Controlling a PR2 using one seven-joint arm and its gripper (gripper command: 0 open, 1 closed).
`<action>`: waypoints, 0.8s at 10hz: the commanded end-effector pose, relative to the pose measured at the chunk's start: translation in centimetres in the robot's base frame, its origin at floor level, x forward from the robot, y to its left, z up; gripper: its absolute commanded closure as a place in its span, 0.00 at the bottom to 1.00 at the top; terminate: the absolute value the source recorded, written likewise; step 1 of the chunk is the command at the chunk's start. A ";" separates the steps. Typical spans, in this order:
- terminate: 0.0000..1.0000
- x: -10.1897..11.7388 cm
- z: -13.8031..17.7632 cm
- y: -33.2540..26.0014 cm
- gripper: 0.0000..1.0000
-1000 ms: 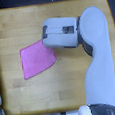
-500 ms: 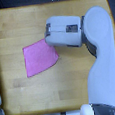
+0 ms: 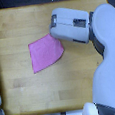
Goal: Folding a cloth
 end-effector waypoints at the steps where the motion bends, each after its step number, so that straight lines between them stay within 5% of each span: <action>1: 0.00 -0.4 4.3 5.3 1.00; 8: 0.00 -4.9 4.6 16.5 1.00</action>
